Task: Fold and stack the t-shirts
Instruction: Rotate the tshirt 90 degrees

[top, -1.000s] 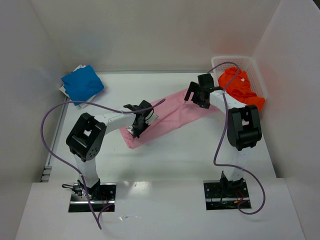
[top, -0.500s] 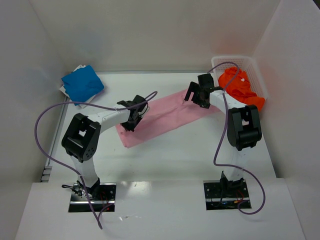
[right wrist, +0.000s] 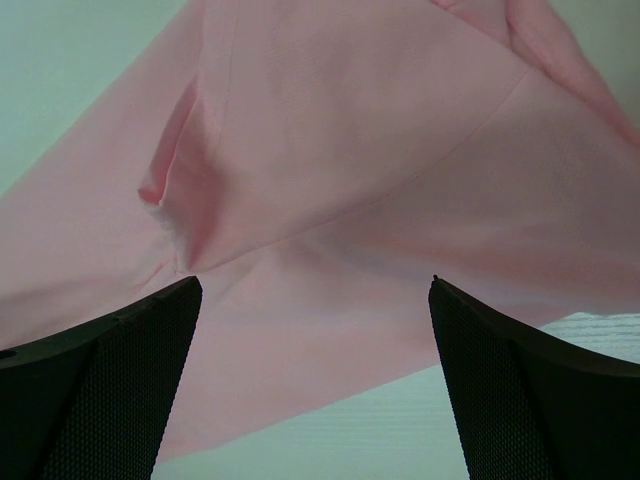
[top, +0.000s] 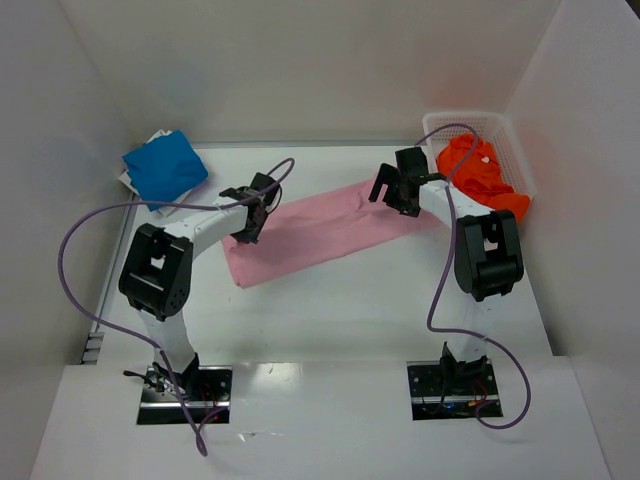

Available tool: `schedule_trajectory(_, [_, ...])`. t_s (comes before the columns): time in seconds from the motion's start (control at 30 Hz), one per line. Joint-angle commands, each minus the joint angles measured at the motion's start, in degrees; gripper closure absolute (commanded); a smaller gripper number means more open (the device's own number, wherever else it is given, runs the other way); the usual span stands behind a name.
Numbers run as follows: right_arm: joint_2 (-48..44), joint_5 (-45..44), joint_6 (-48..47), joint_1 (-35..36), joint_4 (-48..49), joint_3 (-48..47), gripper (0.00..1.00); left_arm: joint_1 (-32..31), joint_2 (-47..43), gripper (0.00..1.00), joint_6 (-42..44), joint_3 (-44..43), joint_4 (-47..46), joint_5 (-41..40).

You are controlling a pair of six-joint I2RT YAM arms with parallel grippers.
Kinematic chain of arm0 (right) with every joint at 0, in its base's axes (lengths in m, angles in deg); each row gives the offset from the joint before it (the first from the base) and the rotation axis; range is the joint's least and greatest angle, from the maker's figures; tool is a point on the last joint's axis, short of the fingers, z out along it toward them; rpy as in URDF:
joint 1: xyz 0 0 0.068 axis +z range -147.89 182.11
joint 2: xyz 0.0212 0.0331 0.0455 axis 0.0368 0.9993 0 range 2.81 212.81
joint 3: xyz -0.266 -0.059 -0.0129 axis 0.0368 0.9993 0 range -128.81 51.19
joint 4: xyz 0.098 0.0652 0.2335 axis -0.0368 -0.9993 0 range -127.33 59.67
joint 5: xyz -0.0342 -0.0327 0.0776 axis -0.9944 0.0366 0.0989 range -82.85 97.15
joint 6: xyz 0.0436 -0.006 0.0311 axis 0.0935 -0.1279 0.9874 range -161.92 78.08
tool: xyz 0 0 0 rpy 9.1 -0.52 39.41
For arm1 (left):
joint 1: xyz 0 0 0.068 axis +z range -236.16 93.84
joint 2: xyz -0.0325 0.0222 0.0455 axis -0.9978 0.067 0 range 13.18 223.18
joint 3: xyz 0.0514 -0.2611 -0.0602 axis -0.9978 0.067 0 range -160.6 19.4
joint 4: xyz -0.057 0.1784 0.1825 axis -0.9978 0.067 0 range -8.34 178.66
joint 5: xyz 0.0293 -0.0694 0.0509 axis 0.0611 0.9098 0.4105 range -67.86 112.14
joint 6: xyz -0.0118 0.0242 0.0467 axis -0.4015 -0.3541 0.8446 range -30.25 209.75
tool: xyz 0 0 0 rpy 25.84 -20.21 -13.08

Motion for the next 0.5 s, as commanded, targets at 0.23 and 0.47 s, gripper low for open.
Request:
schedule_trajectory(0.23, [-0.93,-1.28,-0.56,-0.37,1.04,-0.63,0.00,2.26,5.19,0.43,-2.75,-1.46,1.34,-5.17])
schedule_trajectory(0.47, [-1.45,-1.28,-0.56,-0.37,1.04,-0.63,0.00,4.28,4.15,0.08,-1.19,-2.60,-0.49,-9.05])
